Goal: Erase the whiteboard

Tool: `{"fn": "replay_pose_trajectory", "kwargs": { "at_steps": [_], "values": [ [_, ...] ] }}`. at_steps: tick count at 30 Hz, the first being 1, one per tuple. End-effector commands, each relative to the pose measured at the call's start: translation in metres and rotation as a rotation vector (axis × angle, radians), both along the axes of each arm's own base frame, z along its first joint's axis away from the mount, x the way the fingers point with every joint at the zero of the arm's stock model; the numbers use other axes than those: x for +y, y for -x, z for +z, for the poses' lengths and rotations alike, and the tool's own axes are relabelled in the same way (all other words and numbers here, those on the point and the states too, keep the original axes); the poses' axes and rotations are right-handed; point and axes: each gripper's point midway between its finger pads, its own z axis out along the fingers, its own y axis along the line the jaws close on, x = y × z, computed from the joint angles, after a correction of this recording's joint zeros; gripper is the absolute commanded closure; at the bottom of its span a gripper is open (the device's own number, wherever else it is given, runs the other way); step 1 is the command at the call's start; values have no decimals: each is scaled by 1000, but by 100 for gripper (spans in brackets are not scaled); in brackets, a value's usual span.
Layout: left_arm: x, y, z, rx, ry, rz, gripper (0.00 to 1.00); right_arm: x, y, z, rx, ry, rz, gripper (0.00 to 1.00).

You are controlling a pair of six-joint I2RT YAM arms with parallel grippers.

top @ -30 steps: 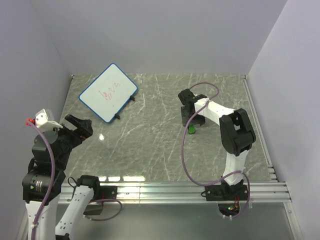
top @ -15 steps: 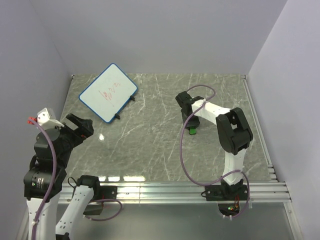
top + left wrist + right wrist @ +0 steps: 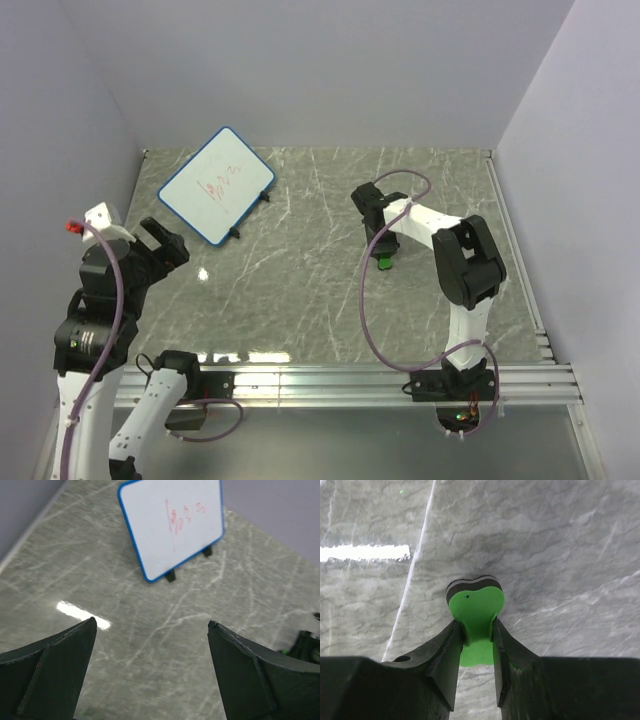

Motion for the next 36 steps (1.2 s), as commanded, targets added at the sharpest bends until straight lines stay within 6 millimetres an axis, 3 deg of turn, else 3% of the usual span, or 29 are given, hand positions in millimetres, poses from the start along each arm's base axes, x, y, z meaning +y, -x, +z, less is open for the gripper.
{"fn": "replay_pose_trajectory", "kwargs": {
  "at_steps": [1, 5, 8, 11, 14, 16, 19, 20, 21, 22, 23, 24, 26, 27, 29, 30, 36],
  "values": [
    [22, -11, 16, 12, -142, 80, 1, 10, 1, 28, -17, -61, -11, 100],
    [26, -23, 39, 15, -202, 94, 1, 26, 3, 56, -40, -137, 0, 100],
    [2, -43, 56, 36, -156, -15, 2, 41, 0, 80, -63, -205, 15, 100],
    [-16, -69, 35, 175, -104, -64, 10, 53, -3, 100, -80, -246, 34, 100],
    [-18, -84, 32, 154, -87, -63, 6, 61, -7, 118, -96, -278, 59, 100],
    [-8, -91, 33, 116, -70, -36, 2, 63, -8, 126, -100, -293, 70, 100],
    [-21, -114, 23, 53, 65, -111, 1, 69, -3, 138, -103, -329, 97, 100],
    [-25, -120, 2, 73, 101, -127, 1, 68, 0, 143, -109, -340, 100, 100],
    [-22, -135, 13, -16, 128, -126, 0, 68, 3, 144, -111, -346, 103, 100],
    [-20, -140, 11, -43, 172, -122, 0, 70, 8, 152, -118, -372, 116, 100],
    [-16, -145, -6, -40, 183, -111, 0, 68, 12, 151, -111, -374, 116, 100],
    [-7, -153, -1, -98, 179, -97, 1, 69, 17, 153, -106, -393, 120, 100],
    [-3, -162, -19, -90, 184, -114, 1, 67, 27, 158, -113, -409, 123, 100],
    [5, -169, -13, -140, 175, -118, 1, 68, 32, 159, -103, -433, 117, 100],
    [4, -173, -34, -129, 202, -167, 3, 69, 43, 164, -98, -468, 116, 100],
    [14, -175, -35, -153, 203, -155, 4, 73, 49, 173, -107, -515, 112, 100],
    [39, -182, -58, -216, 195, -161, 6, 94, 66, 184, -95, -649, 98, 100]
  ]
}}
